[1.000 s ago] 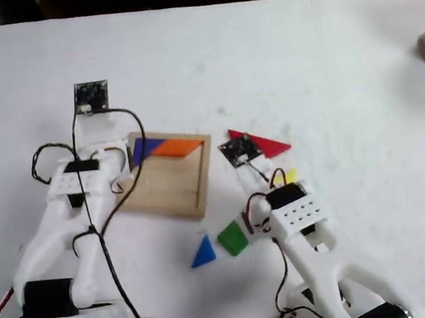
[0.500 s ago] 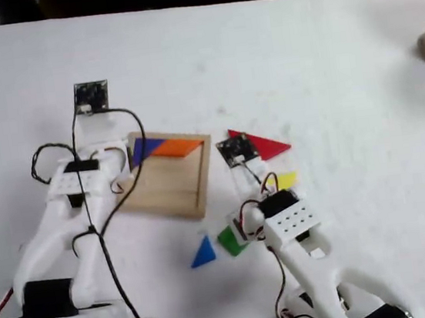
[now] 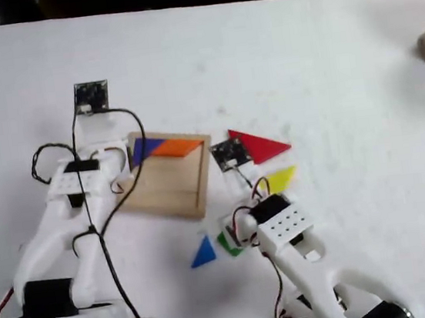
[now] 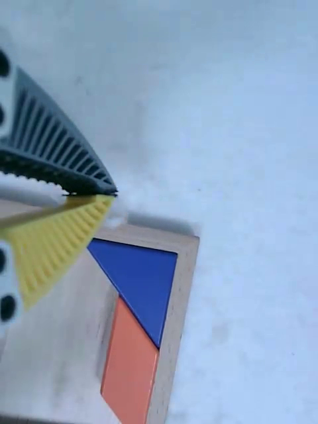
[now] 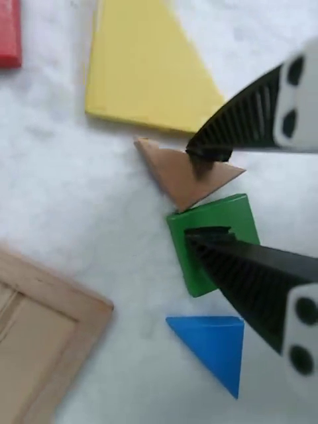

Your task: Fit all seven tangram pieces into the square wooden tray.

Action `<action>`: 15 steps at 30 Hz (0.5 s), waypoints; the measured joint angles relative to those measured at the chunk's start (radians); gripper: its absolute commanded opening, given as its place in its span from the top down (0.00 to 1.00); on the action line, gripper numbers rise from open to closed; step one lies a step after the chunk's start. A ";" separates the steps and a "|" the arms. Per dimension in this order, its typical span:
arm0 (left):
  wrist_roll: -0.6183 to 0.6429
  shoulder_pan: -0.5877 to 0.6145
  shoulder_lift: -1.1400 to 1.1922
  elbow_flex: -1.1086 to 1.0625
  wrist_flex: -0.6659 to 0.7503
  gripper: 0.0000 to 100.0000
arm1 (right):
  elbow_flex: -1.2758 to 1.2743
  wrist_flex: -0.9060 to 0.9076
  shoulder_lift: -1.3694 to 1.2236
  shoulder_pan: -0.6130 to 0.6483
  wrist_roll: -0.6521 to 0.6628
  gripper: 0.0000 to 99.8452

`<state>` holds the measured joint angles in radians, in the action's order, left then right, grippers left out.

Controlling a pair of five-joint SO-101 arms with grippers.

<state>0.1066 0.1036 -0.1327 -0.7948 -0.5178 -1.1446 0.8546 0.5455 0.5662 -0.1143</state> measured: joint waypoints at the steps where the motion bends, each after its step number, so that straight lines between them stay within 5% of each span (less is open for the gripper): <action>1: 0.000 0.000 0.000 0.000 0.000 0.98 | 0.000 -0.005 0.000 0.002 -0.002 0.84; 15: 0.000 0.000 -0.002 0.000 0.000 0.98 | -0.002 -0.029 0.000 -0.087 -0.006 0.84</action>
<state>0.1066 0.1036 -0.1343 -0.7948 -0.5178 -1.1462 0.8255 0.5455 0.4787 -0.1204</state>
